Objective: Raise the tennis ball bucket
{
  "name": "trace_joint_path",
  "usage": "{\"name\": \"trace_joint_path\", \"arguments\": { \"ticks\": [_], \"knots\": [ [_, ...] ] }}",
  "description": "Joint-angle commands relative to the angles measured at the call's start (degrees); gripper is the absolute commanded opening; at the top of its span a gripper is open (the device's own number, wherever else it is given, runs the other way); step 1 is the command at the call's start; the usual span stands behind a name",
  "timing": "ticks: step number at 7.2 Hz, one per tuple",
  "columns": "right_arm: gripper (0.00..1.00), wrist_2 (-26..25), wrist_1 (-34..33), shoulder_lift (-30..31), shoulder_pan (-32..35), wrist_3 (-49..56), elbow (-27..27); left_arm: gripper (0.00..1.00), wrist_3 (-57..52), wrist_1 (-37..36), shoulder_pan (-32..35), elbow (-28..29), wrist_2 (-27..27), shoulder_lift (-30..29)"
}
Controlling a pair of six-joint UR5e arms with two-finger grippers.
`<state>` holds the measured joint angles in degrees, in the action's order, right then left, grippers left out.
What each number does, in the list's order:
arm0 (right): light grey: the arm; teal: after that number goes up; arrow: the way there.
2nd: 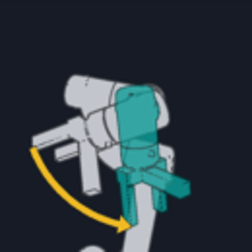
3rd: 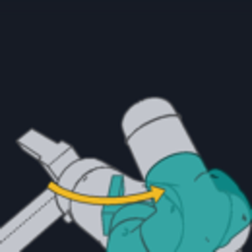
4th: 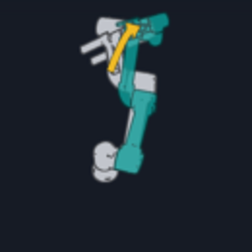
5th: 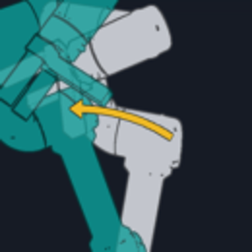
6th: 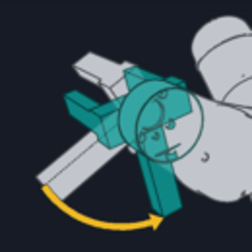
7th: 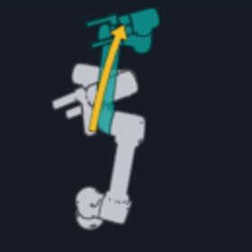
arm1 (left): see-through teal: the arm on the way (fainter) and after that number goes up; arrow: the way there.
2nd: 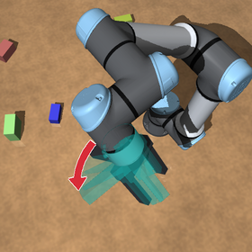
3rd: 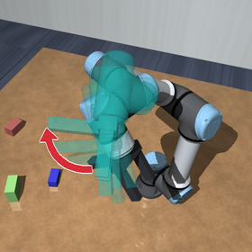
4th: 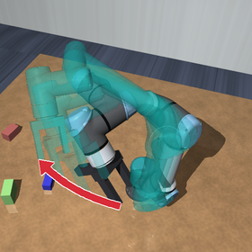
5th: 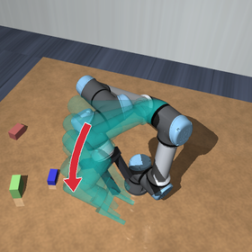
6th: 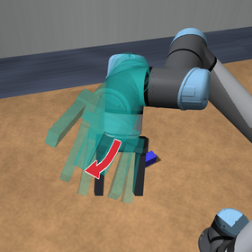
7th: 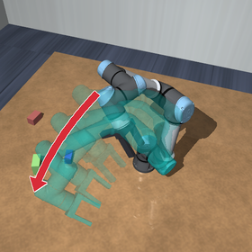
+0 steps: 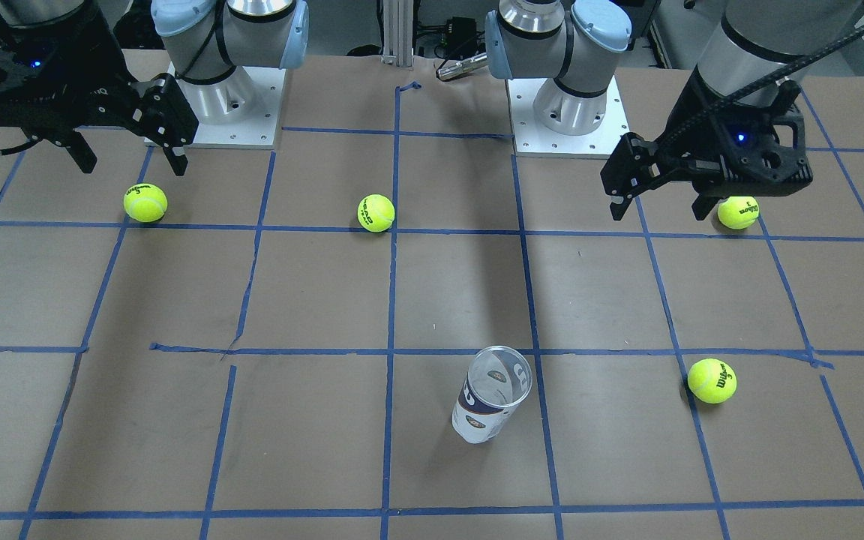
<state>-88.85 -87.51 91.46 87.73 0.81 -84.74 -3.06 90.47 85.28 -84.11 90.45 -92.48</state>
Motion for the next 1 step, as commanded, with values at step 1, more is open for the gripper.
{"name": "trace_joint_path", "arguments": {
  "ticks": [1],
  "knots": [
    [1.00, -0.44, -0.28, -0.14, -0.01, 0.33, 0.53, 1.00, -0.02, 0.06, -0.11, -0.26, -0.01, 0.28]
  ]
}}
